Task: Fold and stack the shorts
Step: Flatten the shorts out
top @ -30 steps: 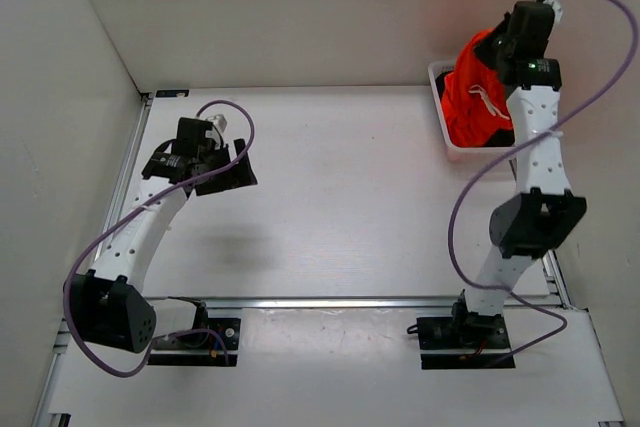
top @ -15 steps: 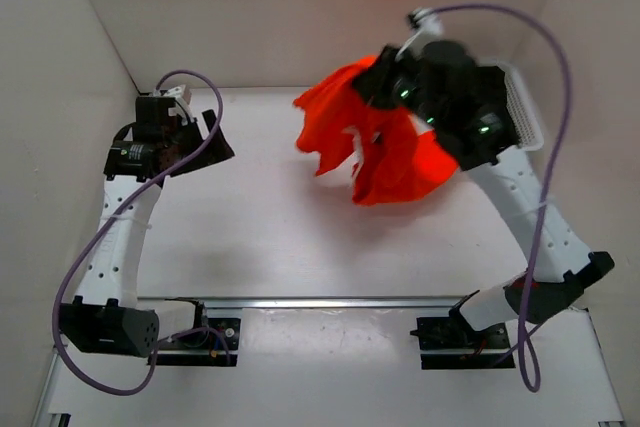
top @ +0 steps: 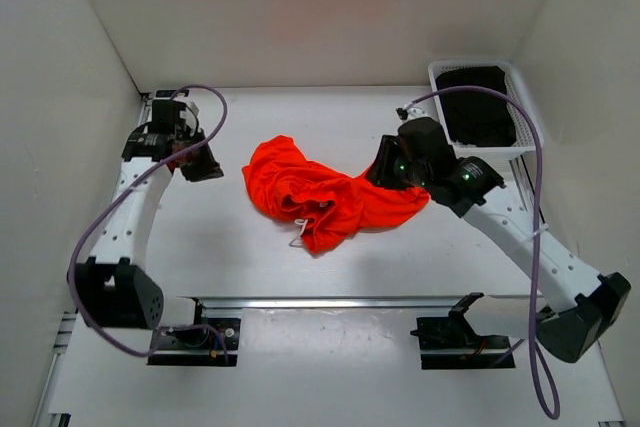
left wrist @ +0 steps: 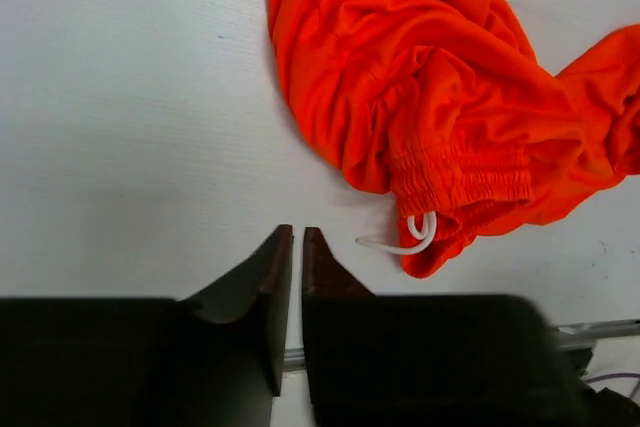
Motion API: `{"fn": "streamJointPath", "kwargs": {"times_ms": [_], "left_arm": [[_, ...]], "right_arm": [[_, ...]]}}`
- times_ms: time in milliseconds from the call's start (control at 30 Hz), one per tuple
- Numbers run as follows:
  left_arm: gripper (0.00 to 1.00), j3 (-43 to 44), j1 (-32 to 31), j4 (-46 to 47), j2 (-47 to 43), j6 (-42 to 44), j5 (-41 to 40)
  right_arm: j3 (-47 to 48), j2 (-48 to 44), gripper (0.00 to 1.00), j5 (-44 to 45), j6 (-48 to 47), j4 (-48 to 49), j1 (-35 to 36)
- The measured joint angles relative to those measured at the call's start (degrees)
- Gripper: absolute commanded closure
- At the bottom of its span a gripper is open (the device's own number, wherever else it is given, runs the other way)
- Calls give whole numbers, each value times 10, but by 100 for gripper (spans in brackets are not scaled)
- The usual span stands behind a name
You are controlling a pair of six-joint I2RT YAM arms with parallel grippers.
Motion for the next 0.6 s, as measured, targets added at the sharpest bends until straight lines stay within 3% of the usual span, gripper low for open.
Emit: {"fn": "streamJointPath", "kwargs": {"times_ms": [33, 67, 133, 200, 367, 600], "left_arm": [[67, 0, -3, 8, 22, -1, 1], [45, 3, -7, 12, 47, -3, 1], [30, 24, -17, 15, 107, -7, 0], [28, 61, -26, 18, 182, -14, -2], [26, 171, -43, 21, 337, -24, -5], [26, 309, -65, -7, 480, -32, -35]], "right_arm": [[-3, -10, 48, -1, 5, 2, 2], [-5, -11, 32, -2, 10, 3, 7], [-4, 10, 31, -5, 12, 7, 28], [3, 54, 28, -9, 15, 7, 52], [61, 214, 4, -2, 1, 5, 120], [231, 380, 5, 12, -73, 9, 165]]}}
